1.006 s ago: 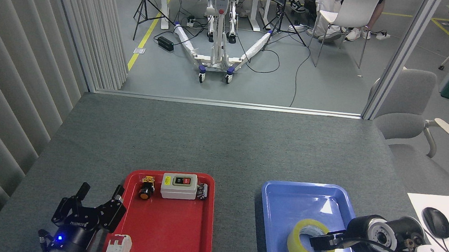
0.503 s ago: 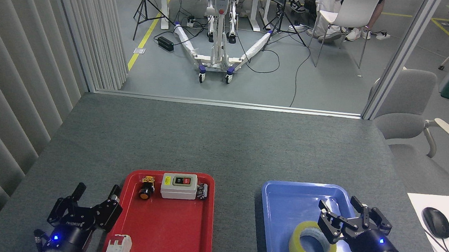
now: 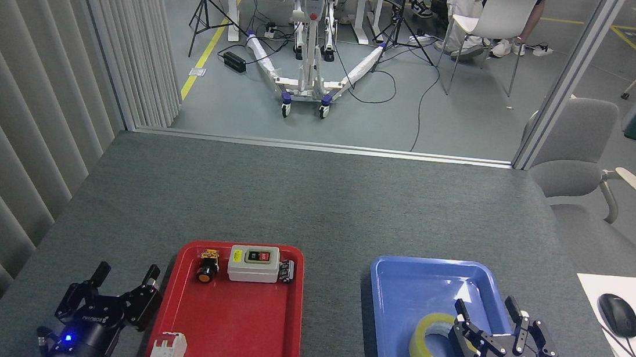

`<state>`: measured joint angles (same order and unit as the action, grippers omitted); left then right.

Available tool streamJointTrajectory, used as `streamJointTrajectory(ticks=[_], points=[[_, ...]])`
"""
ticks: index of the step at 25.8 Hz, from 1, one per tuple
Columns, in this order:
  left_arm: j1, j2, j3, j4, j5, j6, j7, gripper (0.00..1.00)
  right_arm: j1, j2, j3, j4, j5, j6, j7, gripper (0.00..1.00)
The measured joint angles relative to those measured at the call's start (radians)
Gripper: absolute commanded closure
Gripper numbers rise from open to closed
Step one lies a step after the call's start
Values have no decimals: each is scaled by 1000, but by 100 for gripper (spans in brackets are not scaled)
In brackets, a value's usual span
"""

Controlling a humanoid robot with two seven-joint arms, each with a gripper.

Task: Place and move tape with both arms
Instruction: 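Open the right gripper and lift it away from the tape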

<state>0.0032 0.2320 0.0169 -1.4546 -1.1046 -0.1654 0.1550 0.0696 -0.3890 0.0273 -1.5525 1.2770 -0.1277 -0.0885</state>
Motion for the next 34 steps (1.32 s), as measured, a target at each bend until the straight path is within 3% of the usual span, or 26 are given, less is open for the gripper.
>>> streamJointTrajectory(ticks=[10, 18, 26, 34], points=[[5, 16, 2, -24, 0, -1, -17, 0, 16, 14, -21, 0, -8, 59, 2, 1], [98, 4, 27, -120, -78, 1, -6, 0, 21, 39, -15, -1, -18, 71, 8, 1], [89, 42, 34, -115, -113, -10, -11, 0, 21, 43, -13, -2, -19, 72, 8, 1], [88, 31, 38, -117, -103, -14, -13, 0, 30, 59, -8, -2, -19, 72, 11, 1]])
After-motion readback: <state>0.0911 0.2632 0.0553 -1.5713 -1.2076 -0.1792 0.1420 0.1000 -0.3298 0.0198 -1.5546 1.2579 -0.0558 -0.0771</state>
